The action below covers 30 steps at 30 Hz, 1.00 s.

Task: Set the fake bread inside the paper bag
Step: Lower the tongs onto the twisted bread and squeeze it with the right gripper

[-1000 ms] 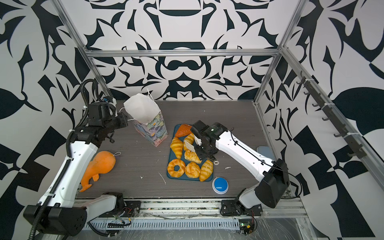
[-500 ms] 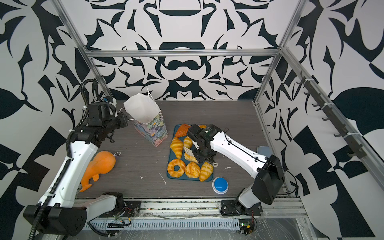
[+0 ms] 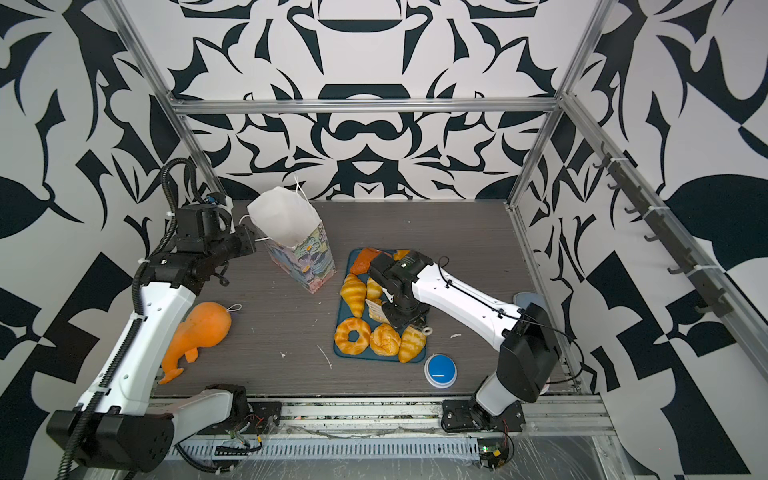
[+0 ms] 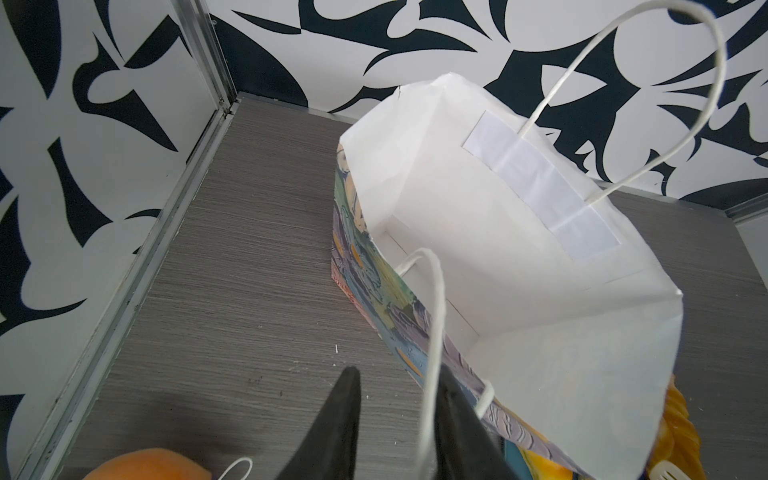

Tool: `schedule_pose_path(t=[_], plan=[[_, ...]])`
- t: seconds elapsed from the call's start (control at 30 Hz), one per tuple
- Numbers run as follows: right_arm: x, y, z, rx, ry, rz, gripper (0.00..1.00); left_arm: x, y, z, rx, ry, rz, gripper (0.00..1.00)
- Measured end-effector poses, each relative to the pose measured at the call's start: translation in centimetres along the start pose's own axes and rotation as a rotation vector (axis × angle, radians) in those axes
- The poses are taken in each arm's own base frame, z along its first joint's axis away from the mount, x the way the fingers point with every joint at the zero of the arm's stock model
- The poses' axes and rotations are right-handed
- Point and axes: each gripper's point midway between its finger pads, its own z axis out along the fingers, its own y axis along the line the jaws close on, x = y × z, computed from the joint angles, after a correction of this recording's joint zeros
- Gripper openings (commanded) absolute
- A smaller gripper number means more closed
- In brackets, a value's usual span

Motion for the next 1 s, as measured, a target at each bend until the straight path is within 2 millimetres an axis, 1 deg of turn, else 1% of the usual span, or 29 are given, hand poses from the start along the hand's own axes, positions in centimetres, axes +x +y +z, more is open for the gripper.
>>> schedule_pose_path(t=[0.13,0.23,0.43,0.63,1.0], plan=[[0.1,0.2,0.0,0.0,0.001,-0.009,0.56,0.0,0.0,0.0,0.0,0.0,0.0,0.33],[0.1,0.0,0.1,0.014,0.003,-0.01,0.56,0.0,0.0,0.0,0.0,0.0,0.0,0.33],[0.1,-0.3,0.9,0.043,0.032,-0.013,0.56,0.0,0.0,0.0,0.0,0.0,0.0,0.33],[0.2,-0.1,1.5,0.049,0.055,-0.026,0.56,0.0,0.0,0.0,0.0,0.0,0.0,0.33],[-0.1,0.5,1.0,0.037,0.039,-0.052,0.58,0.0,0.0,0.0,0.0,0.0,-0.001,0.33]])
